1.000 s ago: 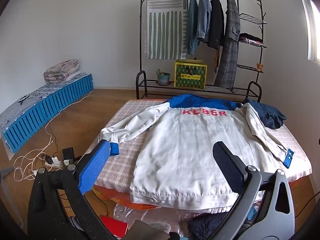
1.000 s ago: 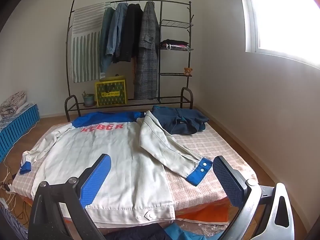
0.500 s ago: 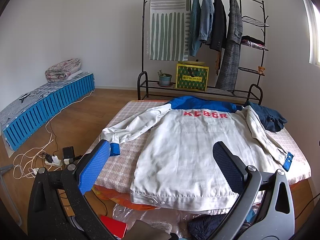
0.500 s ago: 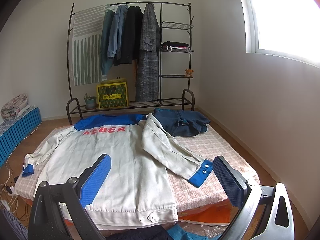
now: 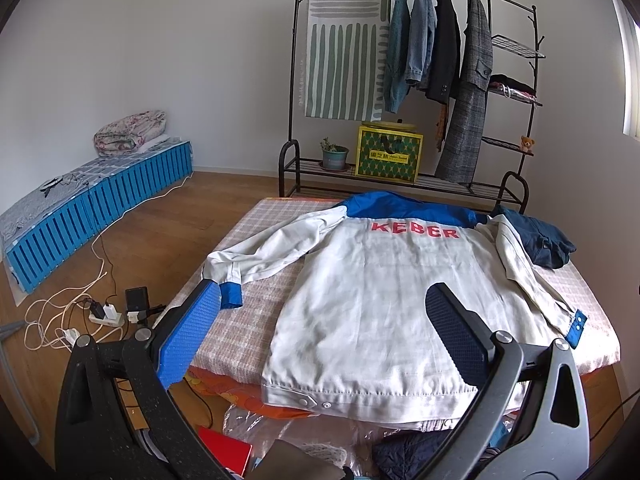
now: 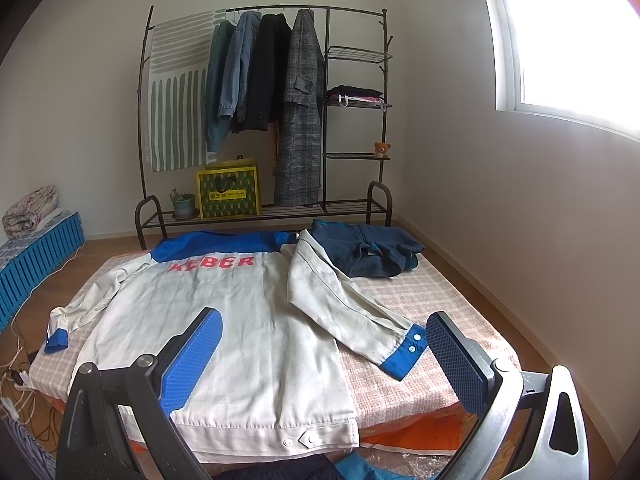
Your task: Fold large clothes
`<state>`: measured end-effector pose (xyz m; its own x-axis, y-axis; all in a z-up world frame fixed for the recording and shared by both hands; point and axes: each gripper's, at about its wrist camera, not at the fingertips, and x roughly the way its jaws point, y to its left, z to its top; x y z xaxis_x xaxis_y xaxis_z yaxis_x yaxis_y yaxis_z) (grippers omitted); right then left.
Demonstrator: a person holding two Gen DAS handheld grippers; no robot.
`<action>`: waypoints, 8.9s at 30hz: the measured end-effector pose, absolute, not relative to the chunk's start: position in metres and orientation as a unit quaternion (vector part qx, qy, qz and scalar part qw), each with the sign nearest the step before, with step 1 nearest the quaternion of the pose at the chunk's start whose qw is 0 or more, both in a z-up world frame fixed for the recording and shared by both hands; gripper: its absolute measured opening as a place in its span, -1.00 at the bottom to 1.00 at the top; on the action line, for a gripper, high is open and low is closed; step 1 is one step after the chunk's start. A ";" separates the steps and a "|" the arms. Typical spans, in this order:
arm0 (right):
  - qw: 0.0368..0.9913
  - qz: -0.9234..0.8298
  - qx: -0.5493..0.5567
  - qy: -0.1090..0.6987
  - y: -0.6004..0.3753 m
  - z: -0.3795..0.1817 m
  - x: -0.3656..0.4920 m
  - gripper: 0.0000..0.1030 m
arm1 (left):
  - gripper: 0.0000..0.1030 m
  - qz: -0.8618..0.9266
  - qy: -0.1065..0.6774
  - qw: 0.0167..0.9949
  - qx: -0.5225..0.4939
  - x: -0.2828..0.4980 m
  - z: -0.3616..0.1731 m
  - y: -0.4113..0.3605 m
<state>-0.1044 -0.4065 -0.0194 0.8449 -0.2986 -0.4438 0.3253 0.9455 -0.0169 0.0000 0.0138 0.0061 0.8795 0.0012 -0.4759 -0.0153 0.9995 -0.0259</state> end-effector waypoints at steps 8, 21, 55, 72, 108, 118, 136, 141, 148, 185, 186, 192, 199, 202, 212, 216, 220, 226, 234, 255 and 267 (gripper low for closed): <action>0.960 -0.160 0.030 0.227 -0.404 -0.020 -0.102 0.99 | 1.00 0.003 0.246 0.969 -0.016 0.001 0.005 0.016; 0.962 -0.157 0.026 0.224 -0.401 -0.021 -0.102 0.99 | 1.00 0.003 0.246 0.969 -0.017 0.002 0.005 0.018; 0.962 -0.146 0.023 0.231 -0.393 -0.020 -0.093 0.99 | 1.00 0.017 0.247 0.969 -0.022 0.005 -0.005 0.039; 0.964 -0.119 0.028 0.237 -0.370 -0.042 -0.055 0.99 | 1.00 0.088 0.252 0.957 -0.114 0.104 -0.052 0.192; 0.951 0.001 -0.009 0.310 -0.298 -0.091 0.026 0.99 | -0.59 0.008 0.438 0.843 -0.312 0.308 -0.224 0.277; 0.903 0.155 0.067 0.395 -0.278 -0.122 0.100 0.77 | -0.62 -0.120 0.375 0.905 -0.164 0.229 -0.123 0.175; 0.811 0.280 0.187 0.479 -0.199 -0.163 0.248 0.02 | -0.63 -0.256 0.437 0.862 0.035 0.115 -0.164 0.032; 0.793 0.297 0.205 0.491 -0.159 -0.162 0.298 0.07 | -0.63 -0.263 0.435 0.859 0.060 0.104 -0.168 0.018; 0.805 0.231 0.156 0.524 -0.116 -0.174 0.355 0.24 | -0.63 -0.264 0.444 0.854 0.063 0.108 -0.166 0.016; 0.781 0.227 0.041 0.580 -0.201 -0.235 0.212 -0.23 | -0.80 -0.235 0.541 0.766 -0.257 0.140 -0.247 0.088; 0.790 0.229 0.029 0.568 -0.195 -0.224 0.212 -0.23 | -0.86 -0.237 0.533 0.772 -0.253 0.139 -0.245 0.086; 0.808 0.271 0.015 0.523 -0.146 -0.163 0.232 0.00 | -0.94 -0.237 0.502 0.790 -0.259 0.131 -0.232 0.085; 0.812 0.248 -0.059 0.526 -0.056 -0.168 0.288 0.03 | -0.95 -0.234 0.491 0.802 -0.248 0.128 -0.225 0.084; 0.810 0.213 -0.099 0.538 -0.028 -0.186 0.314 0.02 | -0.96 -0.233 0.489 0.806 -0.239 0.123 -0.225 0.081; 0.796 0.168 -0.117 0.570 -0.011 -0.231 0.355 -1.00 | -0.98 -0.222 0.485 0.811 -0.242 0.119 -0.228 0.100; 0.806 0.190 -0.081 0.554 -0.003 -0.210 0.363 -1.00 | -0.98 -0.181 0.473 0.827 -0.245 0.117 -0.217 0.129; 0.806 0.202 -0.062 0.552 0.016 -0.216 0.374 -1.00 | -0.98 -0.153 0.473 0.835 -0.235 0.125 -0.221 0.151; 0.801 0.232 -0.035 0.550 0.002 -0.231 0.370 -0.41 | -0.86 -0.145 0.503 0.822 -0.226 0.129 -0.246 0.152; 0.829 0.201 -0.004 0.522 -0.106 -0.219 0.322 -0.37 | 0.17 -0.134 0.490 0.815 -0.277 0.145 -0.252 0.176; 0.795 0.294 -0.034 0.529 -0.089 -0.216 0.236 -0.54 | -0.39 -0.145 0.502 0.784 -0.336 0.142 -0.270 0.180; 0.772 0.292 -0.046 0.562 -0.092 -0.256 0.209 -0.61 | 0.14 -0.175 0.504 0.713 -0.455 0.131 -0.310 0.197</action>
